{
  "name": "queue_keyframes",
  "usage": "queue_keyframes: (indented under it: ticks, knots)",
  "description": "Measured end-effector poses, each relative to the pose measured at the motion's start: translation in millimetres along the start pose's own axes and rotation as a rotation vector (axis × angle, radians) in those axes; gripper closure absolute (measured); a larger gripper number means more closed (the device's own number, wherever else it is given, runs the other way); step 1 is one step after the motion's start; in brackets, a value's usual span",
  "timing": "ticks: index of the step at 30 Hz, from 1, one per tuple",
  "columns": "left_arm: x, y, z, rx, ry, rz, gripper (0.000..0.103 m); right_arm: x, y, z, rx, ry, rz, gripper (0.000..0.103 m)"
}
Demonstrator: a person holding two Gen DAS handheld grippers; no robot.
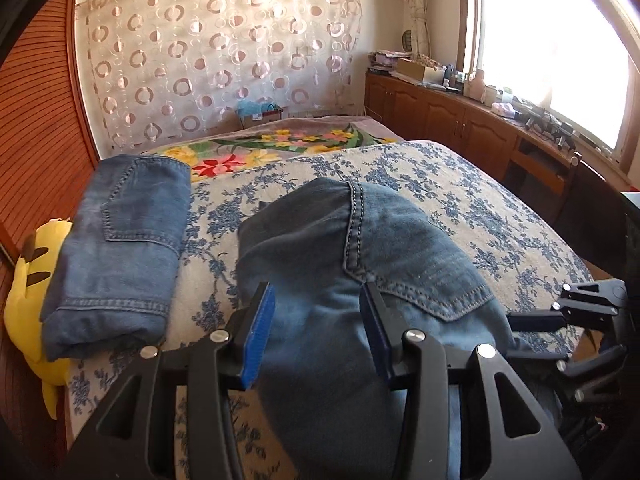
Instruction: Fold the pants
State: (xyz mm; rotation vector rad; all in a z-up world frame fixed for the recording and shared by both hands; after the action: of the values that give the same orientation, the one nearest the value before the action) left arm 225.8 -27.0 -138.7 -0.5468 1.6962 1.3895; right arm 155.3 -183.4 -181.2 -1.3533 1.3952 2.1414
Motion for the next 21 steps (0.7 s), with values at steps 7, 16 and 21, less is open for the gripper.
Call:
queue_keyframes:
  ticks: [7,16,21]
  knots:
    - [23,36,7,-0.014,0.012,-0.019,0.058,-6,8,1,0.013,0.016,-0.012,0.070]
    - [63,71,11,-0.029,0.026,-0.015,0.058,-12,13,16,0.001,0.040,-0.026,0.070]
    - [88,83,1,0.011,0.012,0.004,0.058,-15,12,21,-0.003,0.049,-0.028,0.070]
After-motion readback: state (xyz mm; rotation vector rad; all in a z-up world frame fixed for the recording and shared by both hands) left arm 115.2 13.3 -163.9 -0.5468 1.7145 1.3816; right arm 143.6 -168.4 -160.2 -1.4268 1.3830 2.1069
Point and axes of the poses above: each gripper's, at about its wrist camera, not at the fingertips, and y roughly against the way its jaws point, z to its left, x to its underside, the point moved 10 cm from there along -y, roughly the way its jaws point, and after that the axes turned 6 degrees about -z, right-handed, at the moved point
